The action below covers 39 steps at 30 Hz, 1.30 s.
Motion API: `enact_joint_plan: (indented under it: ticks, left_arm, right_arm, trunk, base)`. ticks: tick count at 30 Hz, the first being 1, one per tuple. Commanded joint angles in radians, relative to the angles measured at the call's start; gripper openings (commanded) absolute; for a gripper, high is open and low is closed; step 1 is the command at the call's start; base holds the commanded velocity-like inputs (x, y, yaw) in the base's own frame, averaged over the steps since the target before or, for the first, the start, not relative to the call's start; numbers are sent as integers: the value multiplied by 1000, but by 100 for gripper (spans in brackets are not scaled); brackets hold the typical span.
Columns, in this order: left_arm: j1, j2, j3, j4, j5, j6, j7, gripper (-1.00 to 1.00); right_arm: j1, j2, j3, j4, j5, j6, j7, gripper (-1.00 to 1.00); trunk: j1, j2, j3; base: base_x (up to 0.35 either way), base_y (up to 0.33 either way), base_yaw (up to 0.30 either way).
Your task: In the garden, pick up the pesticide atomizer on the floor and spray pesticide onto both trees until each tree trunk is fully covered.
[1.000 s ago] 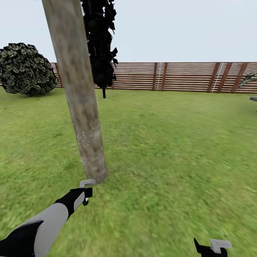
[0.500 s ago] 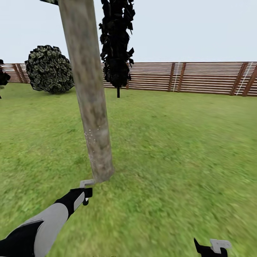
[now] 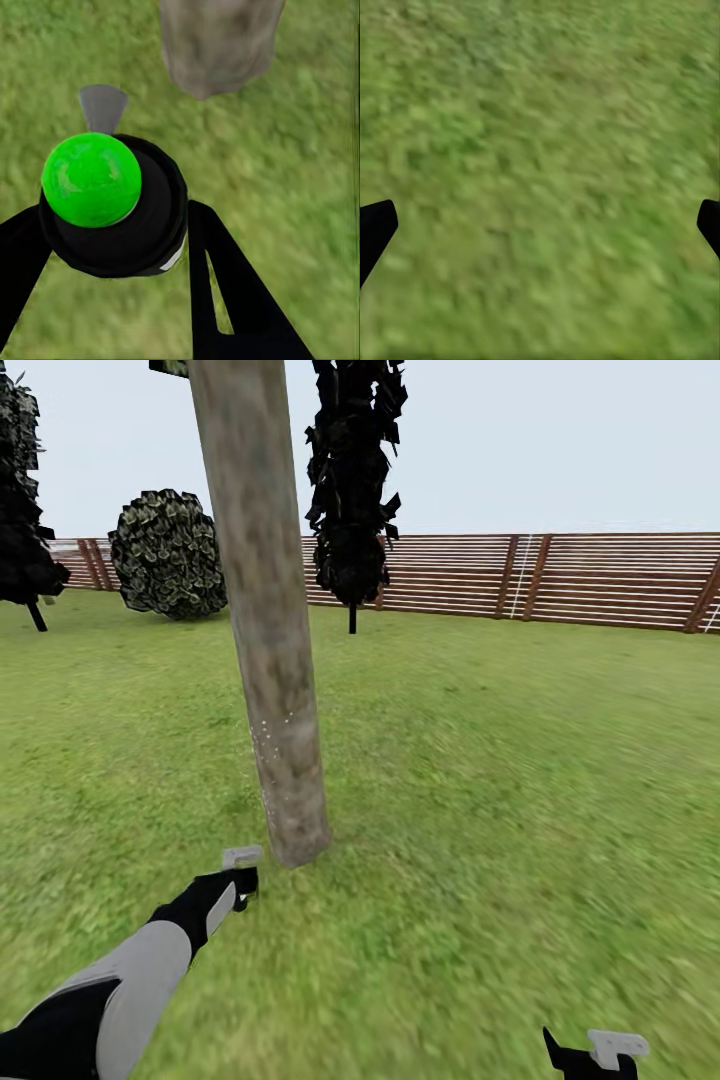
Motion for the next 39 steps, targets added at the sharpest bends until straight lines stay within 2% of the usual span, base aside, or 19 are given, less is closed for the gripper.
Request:
enact_joint_plan:
  ticks: [1,2,4,6,9,12,15,17,20,22,25,26,27,30,31,33,37,39]
  left_arm:
    - [0,-1,0,-34,1,7,-1,-100]
    - [-3,-6,0,-88,0,42,-4,-100]
    - [-7,-16,-1,-125,0,99,-7,-100]
    - [-12,-45,-3,-173,-2,158,-9,-100]
    - [-19,-75,-5,-231,-2,179,-10,-100]
    - [-39,-105,-7,-258,-2,246,-14,-100]
    - [-53,-114,-52,-304,-1,284,-44,-100]
    - [-55,-109,-70,-353,0,343,-88,-100]
    - [-50,-96,-77,-444,-4,417,-151,-100]
    - [-44,-46,-78,-508,-2,463,-177,-100]
    - [-42,0,-79,-521,1,475,-184,-100]
    - [-40,37,-79,-523,1,477,-208,-100]
    - [-40,54,-79,-524,-1,478,-230,-100]
    - [-40,83,-81,-519,-5,477,-283,-100]
    - [-40,88,-83,-517,-7,477,-306,-100]
    - [-40,88,-100,-516,-7,477,-314,-100]
    - [-40,80,-185,-515,-5,479,-318,-100]
    - [-40,79,-197,-515,-3,480,-318,-100]
  right_arm:
    - [0,0,0,0,0,0,0,100]
    - [0,0,0,0,0,0,0,100]
    - [0,0,0,0,0,0,0,100]
    - [0,0,1,0,0,0,0,100]
    - [0,1,1,0,0,0,0,100]
    - [0,0,1,0,0,0,0,100]
    - [0,0,0,0,0,0,0,100]
    - [0,0,1,0,0,0,0,100]
    - [0,0,0,0,0,0,0,100]
    - [0,0,1,0,0,0,0,100]
    - [0,0,1,0,0,0,0,100]
    - [0,0,1,0,0,0,0,100]
    - [0,1,1,0,0,0,0,100]
    - [0,1,1,0,0,0,0,100]
    - [0,1,1,0,0,0,0,100]
    - [0,0,1,0,0,0,0,100]
    - [0,1,1,0,0,0,0,100]
    - [0,0,1,0,0,0,0,100]
  trunk:
    - [0,0,0]
    - [0,0,0]
    - [0,0,0]
    - [0,0,0]
    - [0,0,0]
    - [0,0,0]
    - [0,0,0]
    - [0,0,0]
    - [0,0,0]
    - [0,0,0]
    - [0,0,0]
    - [0,0,0]
    - [0,0,0]
    - [0,0,0]
    - [0,0,0]
    - [0,0,0]
    - [0,0,0]
    - [0,0,0]
  base:
    - [0,-1,2]
    - [0,0,0]
    - [0,0,0]
    - [0,0,0]
    - [0,0,0]
    - [0,0,0]
    - [0,0,0]
    - [0,0,0]
    - [0,0,0]
    - [0,0,-142]
    - [0,0,-256]
    - [0,0,-287]
    - [0,0,-261]
    - [0,0,-137]
    - [0,0,-19]
    - [0,0,-8]
    - [0,0,-2]
    - [0,0,0]
